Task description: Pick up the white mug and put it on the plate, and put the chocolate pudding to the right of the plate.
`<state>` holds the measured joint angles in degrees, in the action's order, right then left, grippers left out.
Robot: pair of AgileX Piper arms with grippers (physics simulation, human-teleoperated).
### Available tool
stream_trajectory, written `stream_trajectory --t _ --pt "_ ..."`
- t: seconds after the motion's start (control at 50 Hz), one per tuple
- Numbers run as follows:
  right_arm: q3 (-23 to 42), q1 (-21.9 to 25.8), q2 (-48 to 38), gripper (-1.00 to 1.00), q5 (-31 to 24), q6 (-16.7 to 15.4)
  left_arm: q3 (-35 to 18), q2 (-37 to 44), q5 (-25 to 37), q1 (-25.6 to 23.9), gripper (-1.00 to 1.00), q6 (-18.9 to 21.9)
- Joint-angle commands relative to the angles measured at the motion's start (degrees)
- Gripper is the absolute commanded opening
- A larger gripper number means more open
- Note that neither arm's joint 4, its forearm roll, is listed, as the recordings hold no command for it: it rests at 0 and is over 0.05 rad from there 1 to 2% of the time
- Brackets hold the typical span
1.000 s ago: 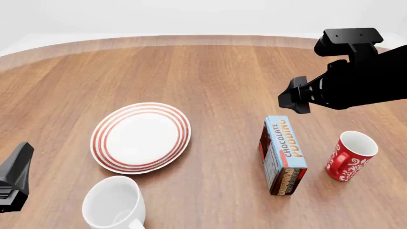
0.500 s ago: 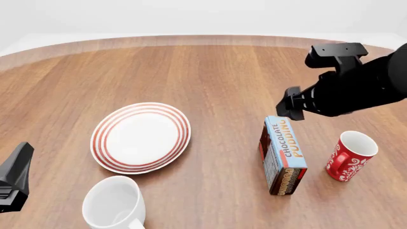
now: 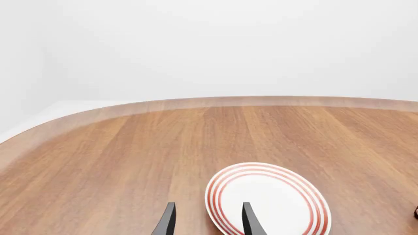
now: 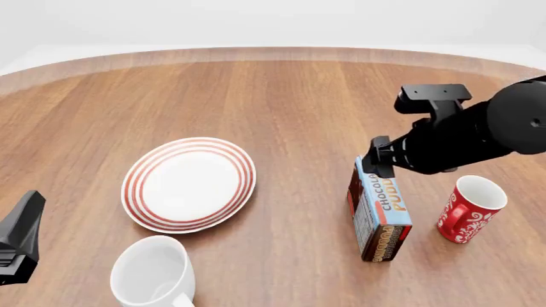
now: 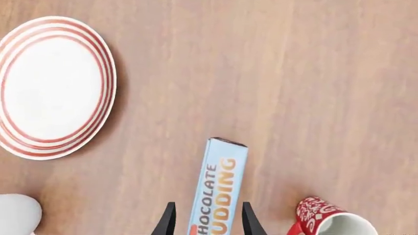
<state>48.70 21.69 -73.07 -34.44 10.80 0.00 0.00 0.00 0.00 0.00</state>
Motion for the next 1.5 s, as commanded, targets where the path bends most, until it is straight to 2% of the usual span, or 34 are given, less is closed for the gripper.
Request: stream_trajectory --t 0.02,0.32,0.68,1.3,1.5 --pt "-1.79 0.22 -1.67 1.00 1.76 1.05 0.00 0.00 0.00 0.00 1.00 0.00" --pt "-3.40 0.95 -3.08 1.00 2.92 2.04 0.00 0.00 0.00 0.00 1.00 0.00" --pt "-4.40 -0.62 -5.63 1.00 4.32 0.97 0.00 0.00 0.00 0.00 1.00 0.00" --pt "-6.94 1.61 -10.71 1.00 8.11 4.61 0.00 0.00 0.00 0.00 1.00 0.00" --pt "-7.53 1.61 -11.81 1.00 9.05 4.88 0.00 0.00 0.00 0.00 1.00 0.00"
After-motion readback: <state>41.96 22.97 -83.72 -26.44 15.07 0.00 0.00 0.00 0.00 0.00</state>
